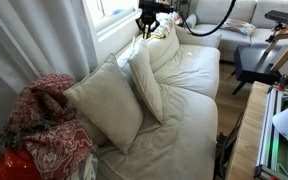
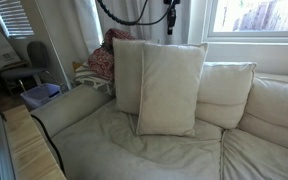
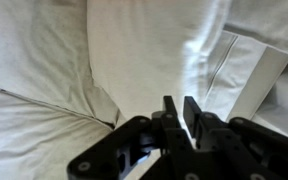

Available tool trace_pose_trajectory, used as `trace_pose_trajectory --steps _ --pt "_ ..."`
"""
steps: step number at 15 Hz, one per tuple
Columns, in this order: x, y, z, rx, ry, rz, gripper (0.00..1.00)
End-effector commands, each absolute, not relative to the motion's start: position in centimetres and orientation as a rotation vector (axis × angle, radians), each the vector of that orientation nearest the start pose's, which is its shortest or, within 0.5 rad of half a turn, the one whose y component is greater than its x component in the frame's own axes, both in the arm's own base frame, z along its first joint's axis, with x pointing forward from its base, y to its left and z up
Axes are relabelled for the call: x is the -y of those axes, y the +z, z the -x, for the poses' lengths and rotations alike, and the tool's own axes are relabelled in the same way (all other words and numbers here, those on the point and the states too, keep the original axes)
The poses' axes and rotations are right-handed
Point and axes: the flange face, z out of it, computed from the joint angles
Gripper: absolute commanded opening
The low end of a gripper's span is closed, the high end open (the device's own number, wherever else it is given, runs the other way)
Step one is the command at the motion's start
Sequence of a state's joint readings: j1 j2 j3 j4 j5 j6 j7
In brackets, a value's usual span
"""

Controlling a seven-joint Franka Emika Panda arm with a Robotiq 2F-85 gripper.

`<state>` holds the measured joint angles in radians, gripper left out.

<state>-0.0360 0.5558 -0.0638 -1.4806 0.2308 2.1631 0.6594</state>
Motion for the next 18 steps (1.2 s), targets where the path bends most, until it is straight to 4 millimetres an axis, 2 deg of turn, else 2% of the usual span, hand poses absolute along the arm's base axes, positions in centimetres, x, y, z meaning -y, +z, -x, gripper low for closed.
trace_pose_trajectory --steps 1,2,4,5,6,9,11,14,18 --pt "4.6 38.1 -71.5 -1.204 -0.128 2.693 0.18" --pt "3.7 39.4 -71.3 -1.18 -0.15 2.703 0.18" --pt "2.8 40.2 -71.0 -1.159 -0.16 2.712 0.18" --pt "2.8 40.1 -70.9 -1.159 -0.156 2.715 0.43" --pt "2.6 40.1 -70.9 -1.167 -0.143 2.696 0.44" --pt "1.5 40.4 -71.3 -1.12 -0.212 2.72 0.66" --pt "0.1 39.3 -71.8 -1.099 -0.272 2.724 0.81" --pt "-2.2 36.7 -73.0 -1.122 -0.387 2.694 1.0" --pt "-4.0 31.8 -73.9 -1.12 -0.4 2.738 1.0"
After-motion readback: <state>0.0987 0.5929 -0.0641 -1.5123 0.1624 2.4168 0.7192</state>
